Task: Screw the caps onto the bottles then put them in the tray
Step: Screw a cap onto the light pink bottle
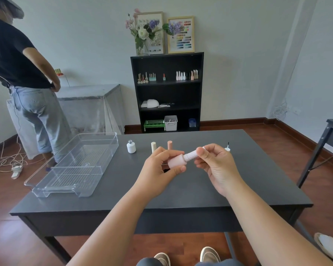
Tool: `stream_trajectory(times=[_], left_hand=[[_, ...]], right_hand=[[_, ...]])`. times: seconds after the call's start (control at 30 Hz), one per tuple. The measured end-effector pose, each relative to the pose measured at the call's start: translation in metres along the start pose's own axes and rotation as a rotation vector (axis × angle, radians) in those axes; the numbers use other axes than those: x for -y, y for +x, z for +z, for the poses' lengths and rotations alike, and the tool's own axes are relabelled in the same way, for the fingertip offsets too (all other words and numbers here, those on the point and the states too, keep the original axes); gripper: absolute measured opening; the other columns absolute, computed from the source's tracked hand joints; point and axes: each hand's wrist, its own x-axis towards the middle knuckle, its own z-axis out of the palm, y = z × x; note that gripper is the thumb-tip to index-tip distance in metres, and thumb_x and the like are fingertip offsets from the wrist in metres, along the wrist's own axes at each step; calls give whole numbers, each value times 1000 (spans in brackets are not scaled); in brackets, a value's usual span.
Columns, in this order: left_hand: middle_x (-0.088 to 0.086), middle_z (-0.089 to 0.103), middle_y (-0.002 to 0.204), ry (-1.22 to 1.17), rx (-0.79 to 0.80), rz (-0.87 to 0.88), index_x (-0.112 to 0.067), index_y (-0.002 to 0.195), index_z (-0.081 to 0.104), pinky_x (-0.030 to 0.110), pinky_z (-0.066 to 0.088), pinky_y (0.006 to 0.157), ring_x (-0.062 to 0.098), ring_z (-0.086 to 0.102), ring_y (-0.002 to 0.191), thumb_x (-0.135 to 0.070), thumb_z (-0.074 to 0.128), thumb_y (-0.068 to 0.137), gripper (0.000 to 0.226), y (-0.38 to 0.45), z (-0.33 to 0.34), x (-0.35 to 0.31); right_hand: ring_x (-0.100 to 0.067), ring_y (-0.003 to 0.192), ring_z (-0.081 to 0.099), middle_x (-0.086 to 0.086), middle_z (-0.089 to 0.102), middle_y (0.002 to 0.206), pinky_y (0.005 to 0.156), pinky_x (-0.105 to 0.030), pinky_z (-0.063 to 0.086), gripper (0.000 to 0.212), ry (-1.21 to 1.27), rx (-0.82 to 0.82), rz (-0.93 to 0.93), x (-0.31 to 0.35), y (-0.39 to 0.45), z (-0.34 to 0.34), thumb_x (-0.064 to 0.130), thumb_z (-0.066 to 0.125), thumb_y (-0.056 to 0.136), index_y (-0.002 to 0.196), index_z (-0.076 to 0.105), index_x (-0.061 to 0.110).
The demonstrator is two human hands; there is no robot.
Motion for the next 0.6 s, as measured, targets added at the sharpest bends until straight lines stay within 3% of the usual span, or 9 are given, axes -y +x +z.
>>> stream_trajectory(times=[0.07, 0.13, 0.2, 0.27, 0.4, 0.53, 0.6], left_hand=[[1, 54, 94, -9, -2, -4, -27, 113, 69, 9, 47, 78, 0, 58, 84, -20, 77, 82, 33, 0, 1, 1], [0, 55, 95, -26, -13, -15, -32, 112, 69, 10, 47, 79, 2, 59, 85, -21, 77, 82, 33, 0, 1, 3], [0, 57, 96, -30, -19, -19, -38, 110, 68, 12, 47, 80, 4, 60, 87, -23, 77, 81, 33, -1, 1, 5], [0, 58, 97, -23, -12, -11, -42, 108, 67, 13, 48, 81, 6, 60, 90, -25, 78, 81, 34, -2, 2, 6], [1, 59, 98, 30, -14, 2, -49, 106, 64, 16, 50, 82, 10, 59, 91, -26, 77, 81, 36, -3, 4, 7], [4, 56, 94, 49, -87, 26, -33, 110, 67, 17, 50, 78, 11, 58, 85, -20, 78, 81, 33, -5, 6, 7], [-1, 52, 88, 91, -155, 69, -30, 108, 68, 12, 45, 71, 9, 54, 79, -18, 78, 80, 32, -7, 10, 6]], right_hand=[[-12, 79, 68, -2, 73, 89, 70, -21, 54, 75, 79, 81, 24, -2, -3, 1, 45, 94, 39, 100, 64, 13], [-13, 99, 67, -4, 72, 111, 78, -21, 53, 80, 170, 163, 69, -5, -5, -2, 35, 94, 48, 119, 62, 15], [-12, 103, 67, -6, 71, 114, 79, -20, 53, 52, 213, 162, 69, -7, -7, -2, 20, 85, 65, 114, 68, 19], [-13, 97, 69, -7, 75, 101, 76, -19, 54, 29, 213, 86, 52, -9, -8, 0, 11, 74, 71, 99, 75, 18], [-15, 90, 70, -2, 75, 85, 72, -18, 54, 22, 157, -18, 11, -10, -5, 6, 10, 74, 66, 88, 72, 12], [-14, 88, 70, -5, 71, 89, 70, -18, 53, 23, 138, -64, -41, -11, -6, 15, 11, 74, 65, 87, 70, 11], [-13, 85, 68, -6, 70, 90, 67, -17, 52, 19, 128, -87, -72, -13, -6, 20, 8, 74, 69, 87, 69, 11]])
